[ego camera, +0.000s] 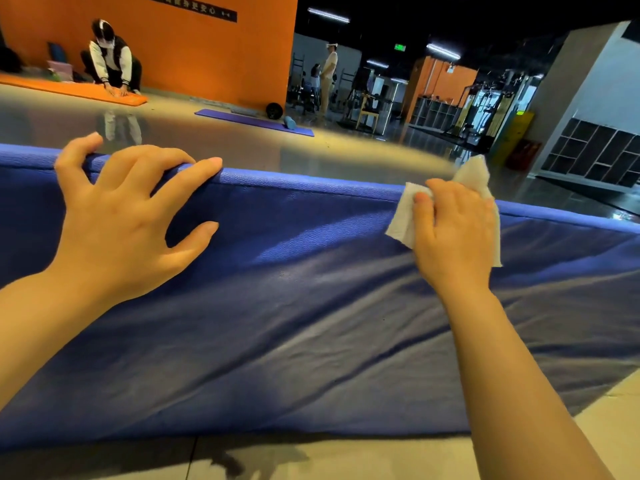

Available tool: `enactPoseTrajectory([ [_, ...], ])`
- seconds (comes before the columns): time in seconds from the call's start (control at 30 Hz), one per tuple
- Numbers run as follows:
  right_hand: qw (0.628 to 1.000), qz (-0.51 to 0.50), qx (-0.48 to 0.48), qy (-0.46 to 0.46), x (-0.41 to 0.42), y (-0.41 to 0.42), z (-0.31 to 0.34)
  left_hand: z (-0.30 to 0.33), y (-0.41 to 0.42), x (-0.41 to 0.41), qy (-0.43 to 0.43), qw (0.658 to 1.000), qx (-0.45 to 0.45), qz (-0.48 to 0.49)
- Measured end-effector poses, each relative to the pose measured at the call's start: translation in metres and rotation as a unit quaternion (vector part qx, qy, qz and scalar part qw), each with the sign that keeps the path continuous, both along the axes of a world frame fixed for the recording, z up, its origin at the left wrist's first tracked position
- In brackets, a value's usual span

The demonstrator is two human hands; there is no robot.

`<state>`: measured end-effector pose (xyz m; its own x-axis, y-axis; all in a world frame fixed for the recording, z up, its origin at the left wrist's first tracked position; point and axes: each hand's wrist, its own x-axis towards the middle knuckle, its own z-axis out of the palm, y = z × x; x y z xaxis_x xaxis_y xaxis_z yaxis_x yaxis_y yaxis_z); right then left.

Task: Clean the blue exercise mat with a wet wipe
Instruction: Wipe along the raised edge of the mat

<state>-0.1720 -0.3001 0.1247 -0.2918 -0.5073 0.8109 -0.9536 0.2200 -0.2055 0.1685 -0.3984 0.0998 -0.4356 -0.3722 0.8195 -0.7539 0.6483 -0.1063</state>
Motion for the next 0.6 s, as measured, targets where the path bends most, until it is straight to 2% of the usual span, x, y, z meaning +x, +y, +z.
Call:
enactPoseTrajectory([
  [0.13, 0.997, 0.008, -0.034, -0.062, 0.012, -0.009, 0.001, 0.0, 0.002, -0.001, 0.007, 1.0, -0.008, 0.001],
  [0.23, 0.996, 0.085, -0.033, -0.008, 0.056, -0.017, -0.007, -0.001, 0.005, -0.004, 0.017, 1.0, -0.011, 0.003],
  [0.4, 0.972, 0.224, 0.003, 0.071, 0.147, -0.021, -0.02, 0.001, 0.015, -0.006, 0.021, 1.0, -0.015, 0.017],
  [0.5, 0.964, 0.243, 0.018, 0.105, 0.15, -0.021, -0.018, 0.002, 0.018, -0.004, 0.011, 1.0, -0.005, 0.027],
  [0.6, 0.973, 0.203, 0.001, 0.107, 0.125, -0.024, -0.012, 0.005, 0.018, 0.005, -0.028, 0.999, -0.015, 0.026],
])
